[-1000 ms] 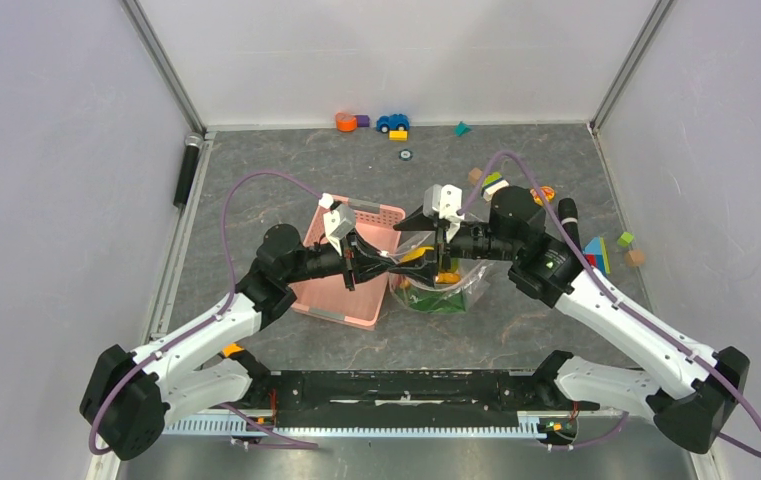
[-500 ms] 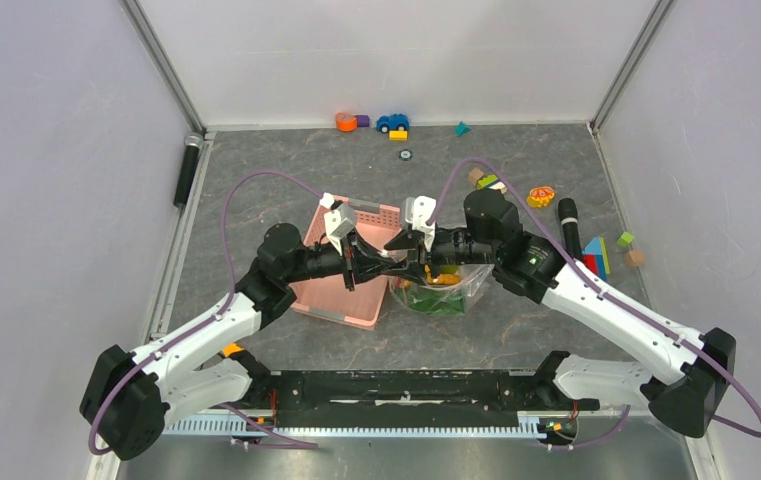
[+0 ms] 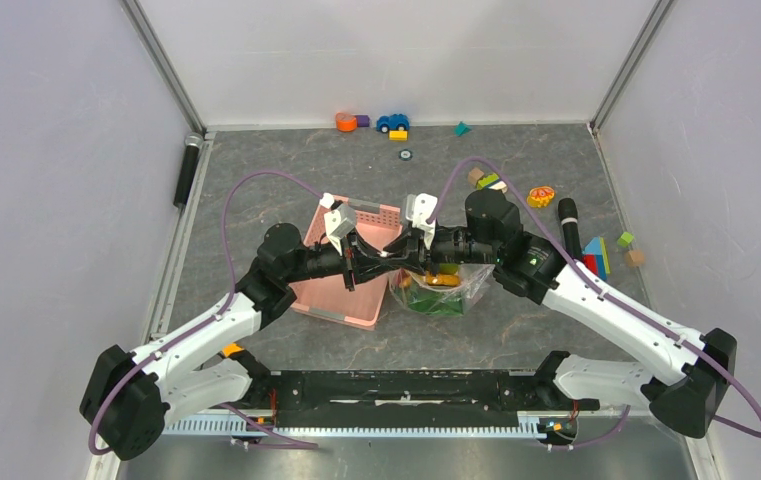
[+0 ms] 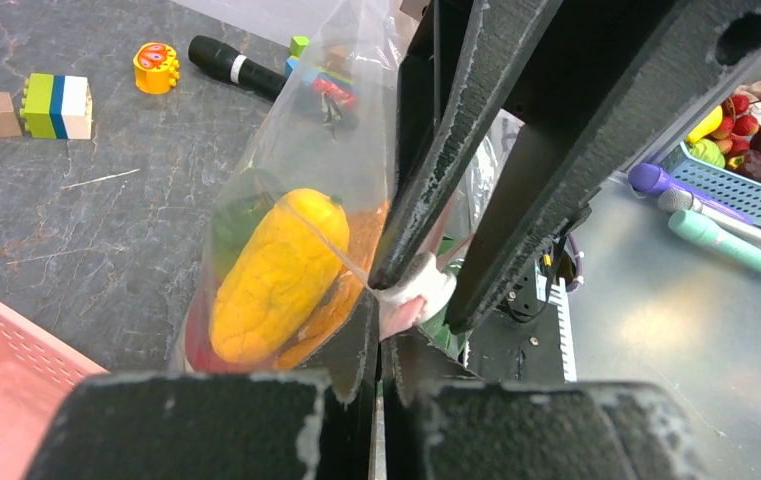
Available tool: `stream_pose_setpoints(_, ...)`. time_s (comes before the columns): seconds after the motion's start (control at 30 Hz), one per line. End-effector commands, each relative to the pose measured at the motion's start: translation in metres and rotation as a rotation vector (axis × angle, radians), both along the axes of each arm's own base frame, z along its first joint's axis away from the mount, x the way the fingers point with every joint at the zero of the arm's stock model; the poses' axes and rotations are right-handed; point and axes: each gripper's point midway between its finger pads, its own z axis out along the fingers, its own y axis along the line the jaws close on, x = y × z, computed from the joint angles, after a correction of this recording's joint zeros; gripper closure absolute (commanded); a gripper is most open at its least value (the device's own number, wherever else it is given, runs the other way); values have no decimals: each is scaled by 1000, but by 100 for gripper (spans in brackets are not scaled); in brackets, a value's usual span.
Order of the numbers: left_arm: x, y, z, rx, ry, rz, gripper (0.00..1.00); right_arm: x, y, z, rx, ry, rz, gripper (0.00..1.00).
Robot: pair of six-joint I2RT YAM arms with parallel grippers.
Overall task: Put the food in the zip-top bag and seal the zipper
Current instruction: Zip the zipper food storage bag at the center of the board.
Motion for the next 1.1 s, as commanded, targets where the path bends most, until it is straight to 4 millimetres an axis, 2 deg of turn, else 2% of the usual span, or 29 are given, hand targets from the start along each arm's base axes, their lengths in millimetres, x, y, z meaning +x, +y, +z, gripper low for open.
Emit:
stream_pose_setpoints(0.0,-3,-2,29,-58,-23,-21,98,1,1,17,52,-36,-10,77)
stream_pose_setpoints(0.17,-2,1,31,-63,-14,3,98,1,-1,12,38,-28,-23,100)
stream_pose_setpoints(0.5,10,14,25,-84,25,142,98,25,-31,-5,-56,12,-261,100)
stream_pose_setpoints(0.87,23,15,13,-62,91,210,98,25,-43,-9,-62,13,-315,100)
stream_pose_setpoints(1.07,41,26,9,-40,108,337,98,31,-56,-17,-82,15,-393,100)
